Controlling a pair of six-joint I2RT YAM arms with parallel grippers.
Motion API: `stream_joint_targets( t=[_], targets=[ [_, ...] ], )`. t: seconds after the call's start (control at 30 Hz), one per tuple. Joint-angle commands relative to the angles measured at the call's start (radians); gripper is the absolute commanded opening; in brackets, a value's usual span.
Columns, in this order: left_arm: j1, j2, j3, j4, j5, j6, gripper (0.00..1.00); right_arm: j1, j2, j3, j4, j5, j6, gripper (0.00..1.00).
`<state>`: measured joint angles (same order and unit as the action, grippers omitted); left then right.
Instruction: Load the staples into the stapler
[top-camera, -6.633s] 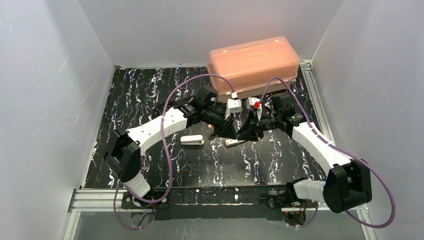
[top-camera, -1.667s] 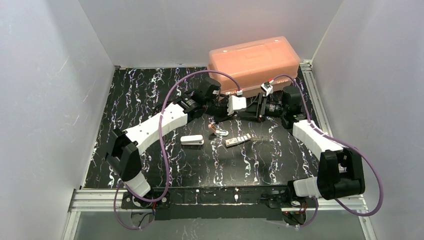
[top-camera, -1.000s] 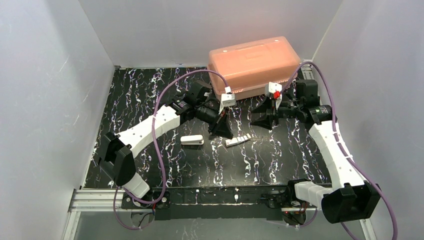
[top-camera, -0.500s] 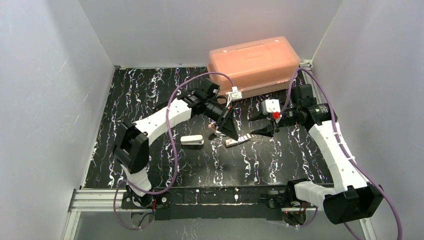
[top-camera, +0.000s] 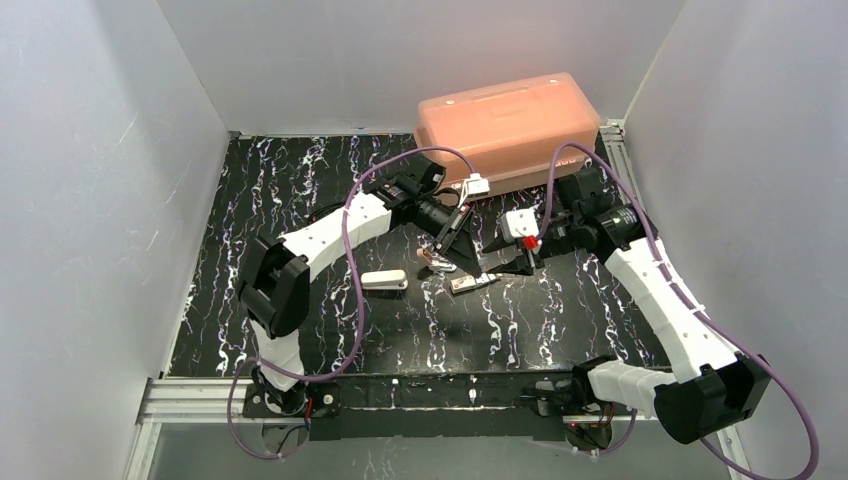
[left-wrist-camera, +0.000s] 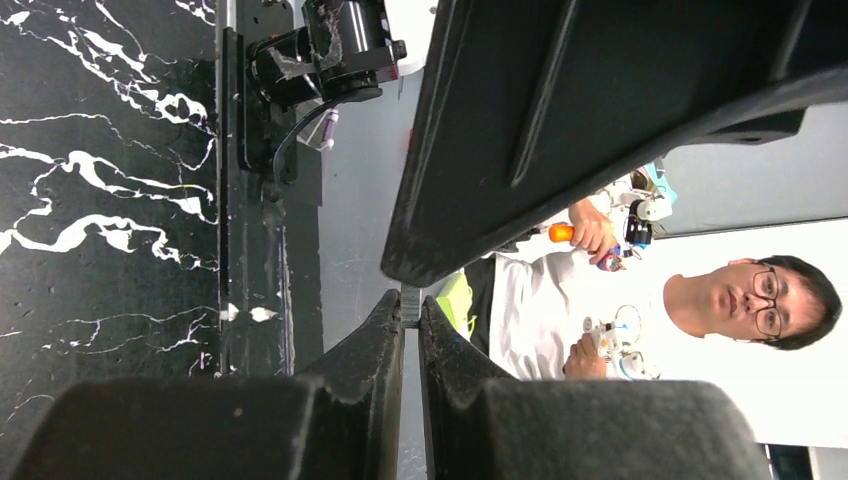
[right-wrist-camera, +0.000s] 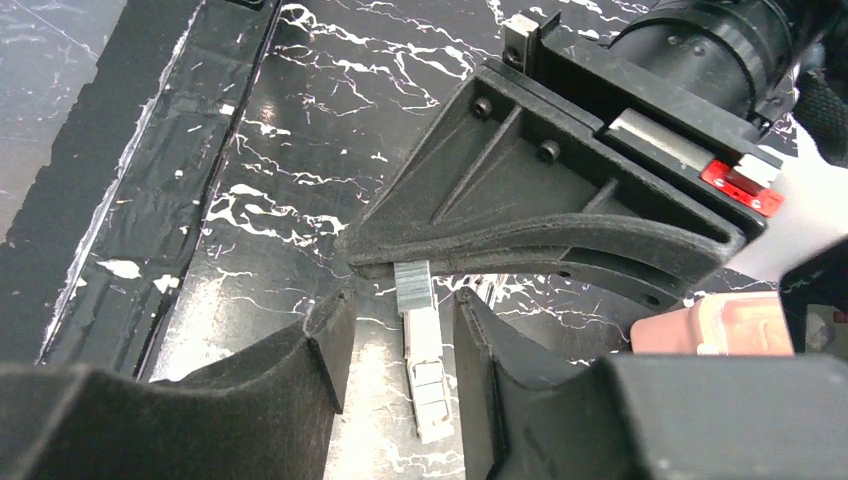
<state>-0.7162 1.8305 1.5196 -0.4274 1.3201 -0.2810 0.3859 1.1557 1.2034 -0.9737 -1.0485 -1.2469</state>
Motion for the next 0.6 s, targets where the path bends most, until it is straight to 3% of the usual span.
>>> stream_joint_targets(
  t=[0.0,0.23,0.57],
  targets=[
    [0.003,0.02,0.043,-0.014,0.067,-0.026,0.0,0.033,-0.003,-0.005,0.083,0.049,0.063,0.46],
    [0.003,0.036,0.058,-0.063,0.069,0.009,0.0,0.054,-0.013,-0.005,0.124,0.08,0.105,0.4],
    [0.01,0.038,0.063,-0.078,0.064,0.023,0.0,0.061,-0.035,-0.013,0.085,0.119,0.085,0.42]
  ],
)
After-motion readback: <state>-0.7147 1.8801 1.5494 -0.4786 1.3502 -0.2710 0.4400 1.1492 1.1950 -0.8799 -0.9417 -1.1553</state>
